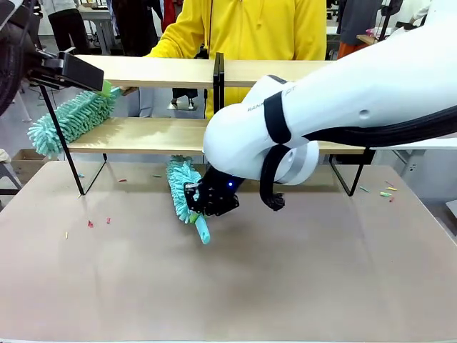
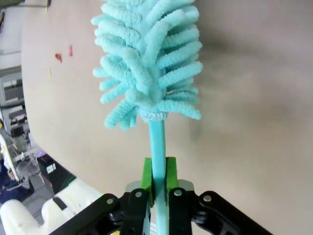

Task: Clean the shelves.
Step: Clean another randomly selected level of the Shelf with the Duster.

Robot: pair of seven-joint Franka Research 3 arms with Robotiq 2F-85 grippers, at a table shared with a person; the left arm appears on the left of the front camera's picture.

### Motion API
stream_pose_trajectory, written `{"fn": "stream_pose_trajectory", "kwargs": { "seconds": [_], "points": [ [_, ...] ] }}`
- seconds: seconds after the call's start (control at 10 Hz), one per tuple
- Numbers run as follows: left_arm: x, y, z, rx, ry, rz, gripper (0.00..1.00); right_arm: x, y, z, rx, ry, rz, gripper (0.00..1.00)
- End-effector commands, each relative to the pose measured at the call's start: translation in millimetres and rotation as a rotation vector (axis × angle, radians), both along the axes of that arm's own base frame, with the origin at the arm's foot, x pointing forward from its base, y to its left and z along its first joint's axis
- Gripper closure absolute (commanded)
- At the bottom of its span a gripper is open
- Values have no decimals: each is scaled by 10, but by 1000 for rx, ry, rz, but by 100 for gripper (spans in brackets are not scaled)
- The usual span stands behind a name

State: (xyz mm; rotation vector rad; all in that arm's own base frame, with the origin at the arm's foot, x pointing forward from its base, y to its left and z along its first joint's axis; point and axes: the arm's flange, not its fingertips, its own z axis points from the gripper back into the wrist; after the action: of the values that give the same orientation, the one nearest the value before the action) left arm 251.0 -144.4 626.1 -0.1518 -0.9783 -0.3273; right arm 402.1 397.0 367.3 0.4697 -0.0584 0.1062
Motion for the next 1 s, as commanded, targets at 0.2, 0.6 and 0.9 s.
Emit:
{"fn": "stream_pose_trajectory", "kwargs": {
  "seconds": [0.2, 0.6, 0.9],
  "points": [
    [-2, 8, 3, 2, -3, 6, 0, 148, 201, -55, 28, -21, -83, 88],
    [-2, 8, 3, 2, -3, 6, 0, 352, 205, -180, 36, 3, -78, 88],
    [-2, 8, 3, 2, -3, 6, 0, 396, 337, -146, 78, 8, 16, 88]
  ]
}}
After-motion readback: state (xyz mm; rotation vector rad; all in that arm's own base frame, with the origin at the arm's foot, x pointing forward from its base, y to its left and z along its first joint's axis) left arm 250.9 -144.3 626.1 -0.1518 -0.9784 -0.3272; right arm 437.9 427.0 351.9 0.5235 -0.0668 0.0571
